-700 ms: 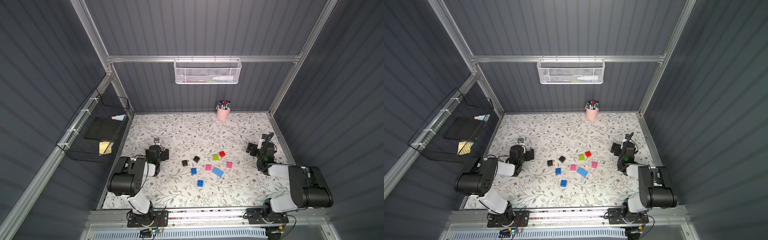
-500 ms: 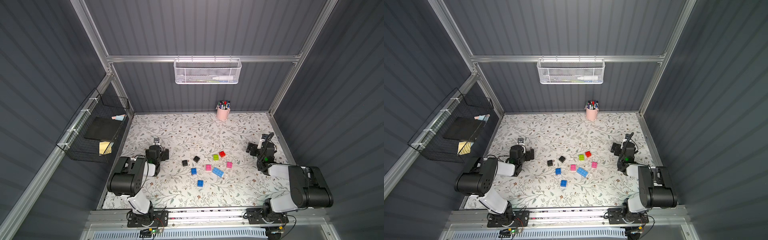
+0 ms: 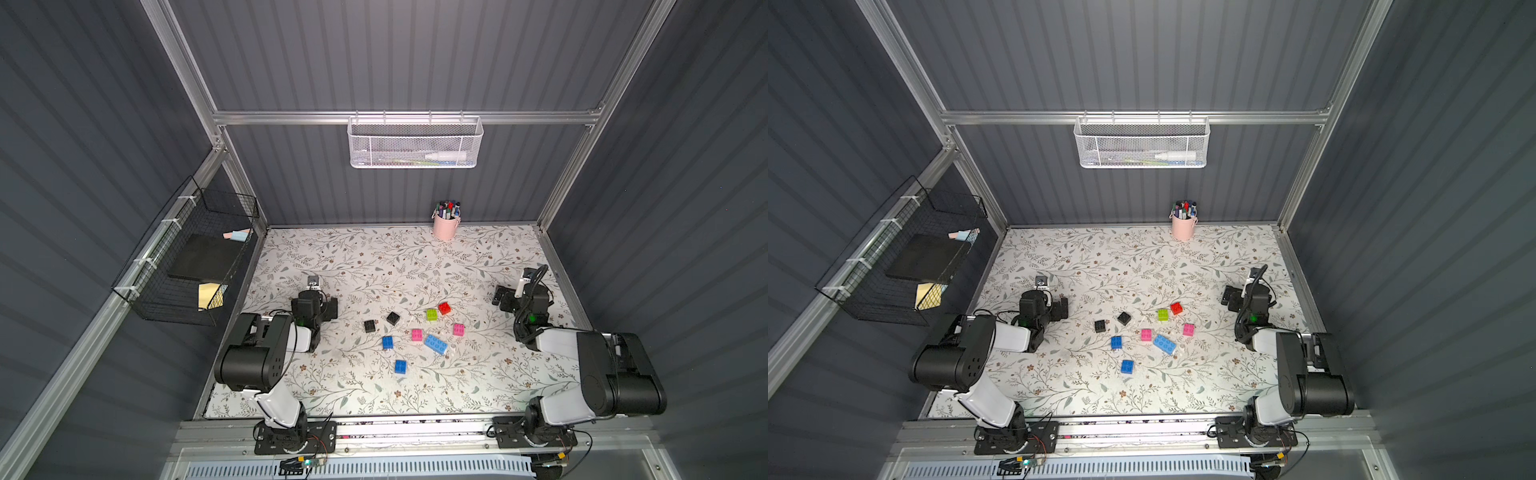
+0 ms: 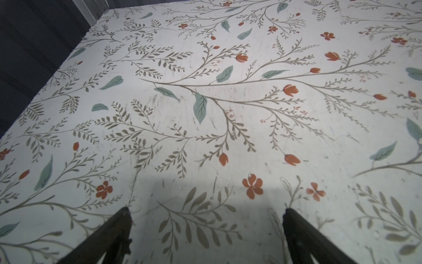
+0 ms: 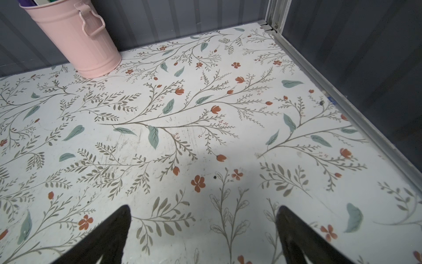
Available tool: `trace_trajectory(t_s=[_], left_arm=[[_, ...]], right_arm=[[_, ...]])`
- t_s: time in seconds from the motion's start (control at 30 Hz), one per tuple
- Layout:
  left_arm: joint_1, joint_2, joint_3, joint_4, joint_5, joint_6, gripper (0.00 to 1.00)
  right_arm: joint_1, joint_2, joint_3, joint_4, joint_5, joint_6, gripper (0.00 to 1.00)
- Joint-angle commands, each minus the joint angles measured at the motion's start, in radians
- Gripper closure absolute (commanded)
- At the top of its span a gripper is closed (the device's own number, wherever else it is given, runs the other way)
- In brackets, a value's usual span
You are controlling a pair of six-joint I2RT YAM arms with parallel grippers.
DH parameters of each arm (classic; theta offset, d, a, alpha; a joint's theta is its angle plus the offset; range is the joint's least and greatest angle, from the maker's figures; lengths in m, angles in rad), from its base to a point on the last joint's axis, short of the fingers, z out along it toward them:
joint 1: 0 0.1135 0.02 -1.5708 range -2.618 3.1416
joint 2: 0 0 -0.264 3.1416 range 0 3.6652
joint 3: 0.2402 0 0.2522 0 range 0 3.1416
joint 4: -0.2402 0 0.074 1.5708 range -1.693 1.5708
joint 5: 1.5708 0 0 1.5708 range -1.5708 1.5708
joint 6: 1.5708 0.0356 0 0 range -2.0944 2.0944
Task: Assemble the number 4 with lego
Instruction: Pick up the lego brick from the center of the board.
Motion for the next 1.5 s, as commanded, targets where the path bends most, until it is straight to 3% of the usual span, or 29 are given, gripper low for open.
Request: trace_trajectory(t_s=[0.0,0.1,0.23,0.5,0.63,0.8,0.93,1.07,1.47], left_arm=[[-0.011,0.002,0.022,0.000,-0.029,0.012,0.01],[-0.025,-0.083,0.156,-0.321,-0.050,0.025,0.01],[-0.051,-0.152,0.276,-0.552,-0.056,-0.019,0.00],[-0.166,-0.211,0.436,-0.898,0.014,-0.088,0.00],[-0.177,-0.262,0.433,-0.958,0.136,-0.118,0.01],[-0.178,-0.286,0.446,-1.054,0.313,-0.101,0.01],[-0.178,-0.302,0.442,-1.108,0.381,-0.097,0.01],[-0.178,-0.318,0.416,-1.099,0.398,-0.102,0.01],[-0.178,-0.307,0.404,-1.078,0.385,-0.096,0.01]], right_arm=[[0.001,-0.016,0.046,0.015,-0.085,-0.119,0.01],[0.051,-0.096,0.166,-0.299,0.010,-0.066,0.01],[0.127,-0.121,0.316,-0.623,0.016,-0.031,0.01],[0.246,-0.033,0.620,-1.209,-0.181,-0.015,0.01],[0.302,0.039,0.725,-1.389,-0.239,-0.017,0.01],[0.385,0.132,0.804,-1.467,-0.231,-0.012,0.05],[0.425,0.223,0.864,-1.509,-0.191,-0.009,0.16],[0.454,0.270,0.878,-1.467,-0.163,-0.005,0.28],[0.470,0.452,0.986,-1.436,-0.141,-0.032,0.35]])
